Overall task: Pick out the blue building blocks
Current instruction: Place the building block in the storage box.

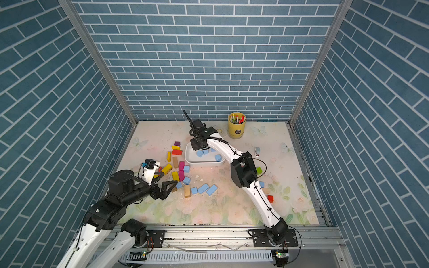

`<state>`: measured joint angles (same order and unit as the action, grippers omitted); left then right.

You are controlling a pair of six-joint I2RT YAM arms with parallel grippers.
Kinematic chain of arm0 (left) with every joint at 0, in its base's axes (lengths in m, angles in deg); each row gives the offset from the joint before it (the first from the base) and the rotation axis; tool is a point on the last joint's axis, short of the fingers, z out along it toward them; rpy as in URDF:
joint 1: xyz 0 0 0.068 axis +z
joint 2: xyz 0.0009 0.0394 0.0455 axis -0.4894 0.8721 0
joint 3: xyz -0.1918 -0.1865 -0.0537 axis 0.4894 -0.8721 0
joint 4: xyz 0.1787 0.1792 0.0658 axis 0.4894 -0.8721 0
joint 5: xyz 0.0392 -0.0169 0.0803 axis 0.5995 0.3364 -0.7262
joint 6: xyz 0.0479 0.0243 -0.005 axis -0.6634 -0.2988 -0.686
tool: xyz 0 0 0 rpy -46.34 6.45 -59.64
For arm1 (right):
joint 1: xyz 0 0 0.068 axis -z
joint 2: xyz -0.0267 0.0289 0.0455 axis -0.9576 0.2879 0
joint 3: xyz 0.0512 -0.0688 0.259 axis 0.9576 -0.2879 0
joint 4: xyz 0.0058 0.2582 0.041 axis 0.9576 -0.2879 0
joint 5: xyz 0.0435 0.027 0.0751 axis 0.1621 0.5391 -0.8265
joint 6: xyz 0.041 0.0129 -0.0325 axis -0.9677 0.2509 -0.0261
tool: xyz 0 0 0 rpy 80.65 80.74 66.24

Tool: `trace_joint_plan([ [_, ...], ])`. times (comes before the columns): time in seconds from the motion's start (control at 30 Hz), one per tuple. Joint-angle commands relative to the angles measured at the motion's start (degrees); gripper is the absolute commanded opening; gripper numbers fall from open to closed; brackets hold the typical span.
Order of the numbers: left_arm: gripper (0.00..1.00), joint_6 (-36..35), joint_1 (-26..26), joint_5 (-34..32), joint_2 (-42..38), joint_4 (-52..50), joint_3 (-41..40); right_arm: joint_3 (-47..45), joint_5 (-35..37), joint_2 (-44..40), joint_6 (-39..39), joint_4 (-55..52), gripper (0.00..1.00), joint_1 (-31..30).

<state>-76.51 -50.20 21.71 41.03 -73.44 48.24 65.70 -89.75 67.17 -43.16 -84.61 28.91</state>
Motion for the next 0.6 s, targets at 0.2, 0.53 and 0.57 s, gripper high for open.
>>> trace_joint_plan([
  [0.2, 0.99, -0.3, 0.2, 0.3, -0.2, 0.7, -0.8, 2.1, -1.6, 0.0, -2.1, -1.4, 0.49, -0.4],
  [0.53, 0.99, -0.3, 0.3, -2.1, 0.3, -0.2, -0.6, -7.3, -1.0, -10.9, 1.1, 1.5, 0.66, -1.5],
  [0.57, 0.99, -0.1, 0.3, -2.7, 0.4, -0.5, -0.5, -9.6, -0.8, -13.1, 1.7, 2.4, 0.67, -1.6],
])
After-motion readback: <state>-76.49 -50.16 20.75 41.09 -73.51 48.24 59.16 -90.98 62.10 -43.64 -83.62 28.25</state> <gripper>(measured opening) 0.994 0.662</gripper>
